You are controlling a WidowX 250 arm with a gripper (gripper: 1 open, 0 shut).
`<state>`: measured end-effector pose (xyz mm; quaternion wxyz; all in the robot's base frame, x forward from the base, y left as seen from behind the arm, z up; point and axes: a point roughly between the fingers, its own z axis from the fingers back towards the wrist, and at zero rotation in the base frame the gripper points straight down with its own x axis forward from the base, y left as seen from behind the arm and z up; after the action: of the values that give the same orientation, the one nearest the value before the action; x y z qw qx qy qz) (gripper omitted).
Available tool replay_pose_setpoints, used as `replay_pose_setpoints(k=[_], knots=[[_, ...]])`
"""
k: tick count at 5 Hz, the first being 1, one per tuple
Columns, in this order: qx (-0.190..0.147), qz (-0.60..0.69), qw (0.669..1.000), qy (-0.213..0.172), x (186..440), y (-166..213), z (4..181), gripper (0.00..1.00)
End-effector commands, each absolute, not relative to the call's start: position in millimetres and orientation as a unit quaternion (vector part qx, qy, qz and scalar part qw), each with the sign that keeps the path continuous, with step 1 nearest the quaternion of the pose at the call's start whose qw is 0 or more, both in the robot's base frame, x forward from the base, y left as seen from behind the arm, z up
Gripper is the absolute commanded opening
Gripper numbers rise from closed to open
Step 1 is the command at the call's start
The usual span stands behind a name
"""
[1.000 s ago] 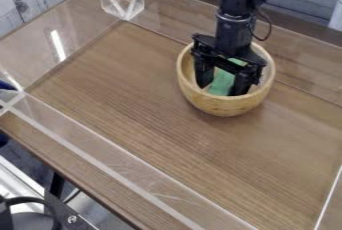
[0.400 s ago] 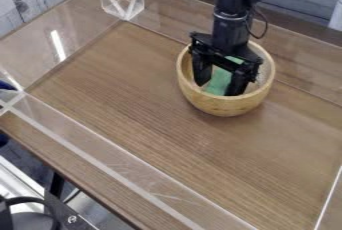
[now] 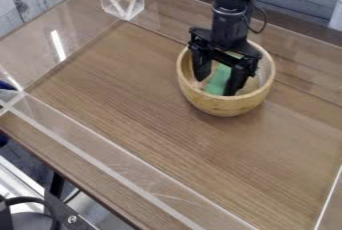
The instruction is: Remove the green block from inside the brown bowl and put it on the table
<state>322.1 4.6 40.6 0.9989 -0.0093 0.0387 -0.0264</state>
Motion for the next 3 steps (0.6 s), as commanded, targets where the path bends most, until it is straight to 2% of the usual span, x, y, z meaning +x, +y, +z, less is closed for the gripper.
replay_pose_setpoints(k=[1, 3], knots=[[-0.006, -0.024, 1.000, 0.008, 334.7, 6.9, 54.0, 1.00], [-0.005, -0.023, 1.000, 0.005, 334.5, 6.6, 55.4, 1.00]])
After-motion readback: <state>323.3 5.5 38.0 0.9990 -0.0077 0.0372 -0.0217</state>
